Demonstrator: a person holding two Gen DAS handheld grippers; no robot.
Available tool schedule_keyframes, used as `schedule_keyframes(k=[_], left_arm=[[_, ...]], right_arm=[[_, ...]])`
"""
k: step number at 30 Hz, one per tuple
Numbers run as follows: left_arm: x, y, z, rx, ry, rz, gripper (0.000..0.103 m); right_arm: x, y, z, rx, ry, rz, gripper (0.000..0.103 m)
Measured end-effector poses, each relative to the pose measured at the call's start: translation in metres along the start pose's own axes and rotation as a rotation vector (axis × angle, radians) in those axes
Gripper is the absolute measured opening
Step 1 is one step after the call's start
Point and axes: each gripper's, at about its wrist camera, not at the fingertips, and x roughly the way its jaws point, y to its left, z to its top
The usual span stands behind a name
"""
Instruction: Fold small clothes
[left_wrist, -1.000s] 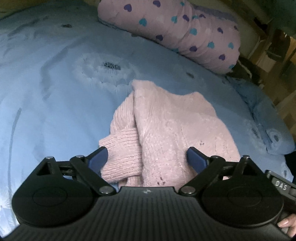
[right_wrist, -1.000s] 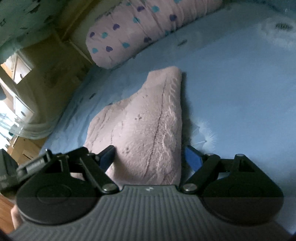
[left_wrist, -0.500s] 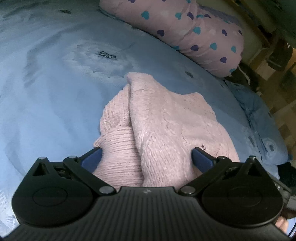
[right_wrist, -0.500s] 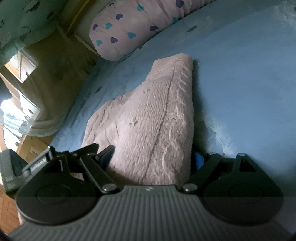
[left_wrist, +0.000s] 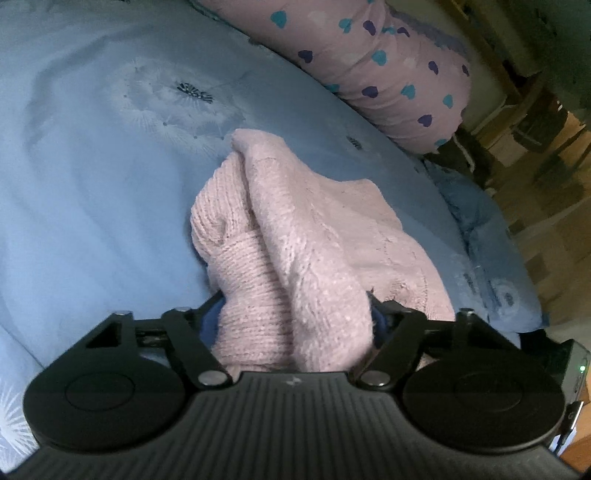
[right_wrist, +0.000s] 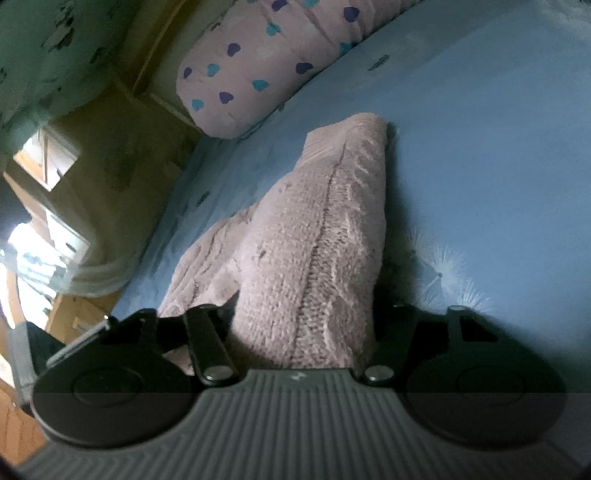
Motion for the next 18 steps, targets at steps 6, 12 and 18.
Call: schedule_keyframes(k=[6, 12, 18], left_arm=[[-0.018, -0.005, -0.007, 0.007, -0.016, -0.018, 0.062], [-0.037, -0.02, -0.023, 0.012, 0.025, -0.035, 0.06], [-0.05, -0.054, -0.063, 0.057, 0.064, -0.05, 0.06]], right_arm=[[-0.009, 0.015, 0.005, -0.004, -0.007, 0.012, 0.049], [-0.03, 0.03, 0.005, -0.015, -0.002, 0.015, 0.049], [-0.067, 0.018, -0.001, 0.017, 0.021, 0.031, 0.049]])
